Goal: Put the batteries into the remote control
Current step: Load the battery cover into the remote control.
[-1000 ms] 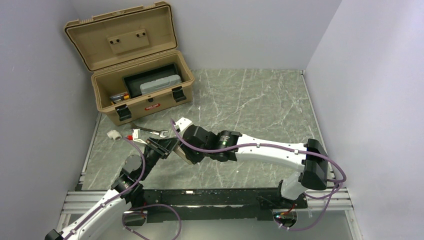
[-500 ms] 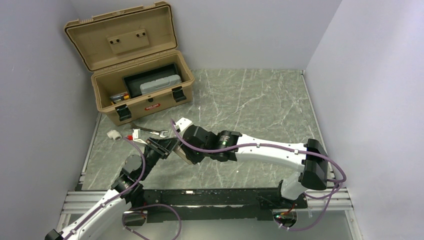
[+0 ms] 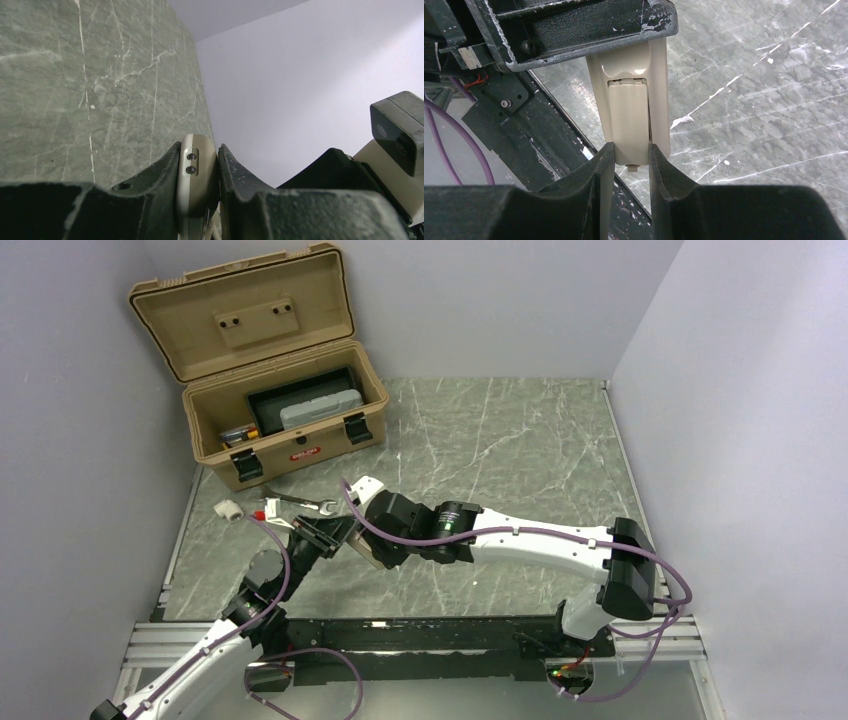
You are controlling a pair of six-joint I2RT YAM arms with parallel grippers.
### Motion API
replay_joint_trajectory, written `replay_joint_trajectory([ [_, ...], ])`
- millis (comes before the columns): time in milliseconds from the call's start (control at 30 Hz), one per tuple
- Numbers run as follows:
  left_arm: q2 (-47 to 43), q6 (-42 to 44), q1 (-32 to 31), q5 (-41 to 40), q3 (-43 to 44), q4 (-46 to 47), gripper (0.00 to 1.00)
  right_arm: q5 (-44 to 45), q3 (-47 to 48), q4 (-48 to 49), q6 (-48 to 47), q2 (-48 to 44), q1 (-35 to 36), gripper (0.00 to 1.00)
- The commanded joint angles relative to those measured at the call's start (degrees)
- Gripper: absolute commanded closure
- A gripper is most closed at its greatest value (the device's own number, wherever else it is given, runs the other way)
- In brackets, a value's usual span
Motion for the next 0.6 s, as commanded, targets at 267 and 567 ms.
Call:
replay_joint_trajectory([
  [267,0.8,-1.3,0.1,0.2,-3.7,4.8,1.0,1.5,3.2,-0.4,-1.6,1.5,0.3,0.9],
  [567,1.0,-1.6,0.1,0.3,-4.2,5.4,1.0,1.5,4.3,-0.3,-2.1,1.9,0.2,0.88],
])
